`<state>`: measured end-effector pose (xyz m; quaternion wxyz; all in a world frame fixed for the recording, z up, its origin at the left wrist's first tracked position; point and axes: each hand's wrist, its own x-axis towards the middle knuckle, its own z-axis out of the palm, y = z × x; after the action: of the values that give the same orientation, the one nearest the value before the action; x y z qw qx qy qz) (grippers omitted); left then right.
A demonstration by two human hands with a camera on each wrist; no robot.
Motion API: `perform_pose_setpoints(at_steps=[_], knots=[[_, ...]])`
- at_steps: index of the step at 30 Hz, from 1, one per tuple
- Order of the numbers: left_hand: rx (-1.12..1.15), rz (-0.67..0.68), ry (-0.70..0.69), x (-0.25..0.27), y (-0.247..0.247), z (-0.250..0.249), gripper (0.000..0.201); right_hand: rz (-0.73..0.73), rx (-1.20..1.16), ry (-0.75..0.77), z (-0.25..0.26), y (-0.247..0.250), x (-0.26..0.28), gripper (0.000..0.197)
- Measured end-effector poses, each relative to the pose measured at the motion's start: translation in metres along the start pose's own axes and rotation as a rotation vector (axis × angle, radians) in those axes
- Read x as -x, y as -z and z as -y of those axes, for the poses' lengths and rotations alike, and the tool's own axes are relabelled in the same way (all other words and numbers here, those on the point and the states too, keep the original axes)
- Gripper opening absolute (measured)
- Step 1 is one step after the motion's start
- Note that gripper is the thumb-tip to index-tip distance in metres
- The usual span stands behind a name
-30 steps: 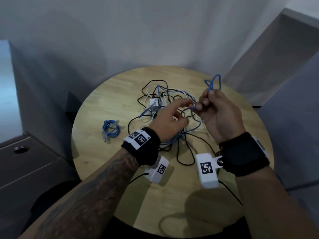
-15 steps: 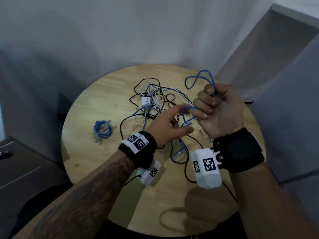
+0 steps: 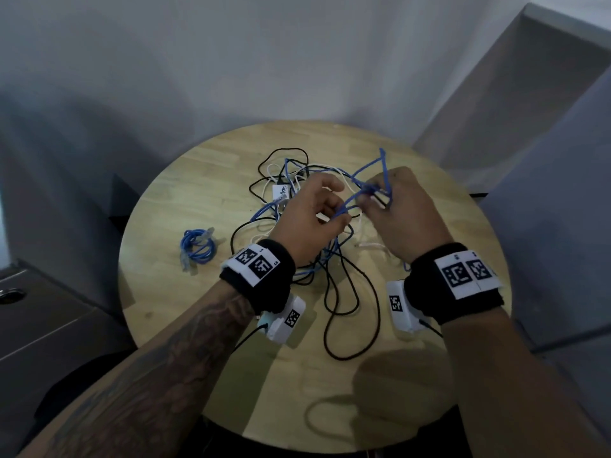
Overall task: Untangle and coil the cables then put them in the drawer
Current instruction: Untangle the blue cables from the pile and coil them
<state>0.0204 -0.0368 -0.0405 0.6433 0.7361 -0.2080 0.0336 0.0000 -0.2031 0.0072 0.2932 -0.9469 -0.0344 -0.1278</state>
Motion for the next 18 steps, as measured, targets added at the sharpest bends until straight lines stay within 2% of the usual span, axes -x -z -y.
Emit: perform_pose_setpoints(at_steps=[2, 4, 6, 8, 9, 12, 14, 16, 18], knots=[[0.141, -0.007, 0.102, 0.0, 0.0, -0.002, 0.032, -0.076, -0.126, -0.034, -0.005, 0.008, -0.003, 0.009], [0.254, 0.033, 0.233, 0.0, -0.002, 0.005, 0.024, -0.114, -0.43, -0.06, -0.006, 0.014, -0.005, 0.016], [0.115, 0.137, 0.269, 0.002, -0.006, 0.017, 0.029, -0.131, -0.768, -0.084, -0.002, 0.018, -0.007, 0.022], [-0.133, 0.282, 0.18, 0.007, -0.014, 0.029, 0.041, -0.099, -0.98, -0.126, 0.005, 0.019, -0.007, 0.021], [-0.192, 0.299, 0.157, 0.009, -0.019, 0.032, 0.038, -0.078, -1.043, -0.151, 0.009, 0.018, -0.007, 0.021], [-0.165, 0.119, 0.18, 0.009, -0.023, 0.032, 0.018, -0.059, -1.153, -0.209, 0.009, 0.022, -0.004, 0.023], [-0.156, 0.017, 0.151, 0.006, -0.017, 0.029, 0.014, -0.067, -1.033, -0.208, 0.004, 0.021, -0.004, 0.021], [-0.16, -0.042, 0.092, 0.003, -0.012, 0.023, 0.012, -0.032, -0.646, -0.113, -0.005, 0.013, -0.004, 0.015], [-0.169, -0.076, 0.017, 0.002, -0.009, 0.017, 0.009, 0.116, -0.267, 0.017, -0.013, -0.001, -0.002, 0.014]])
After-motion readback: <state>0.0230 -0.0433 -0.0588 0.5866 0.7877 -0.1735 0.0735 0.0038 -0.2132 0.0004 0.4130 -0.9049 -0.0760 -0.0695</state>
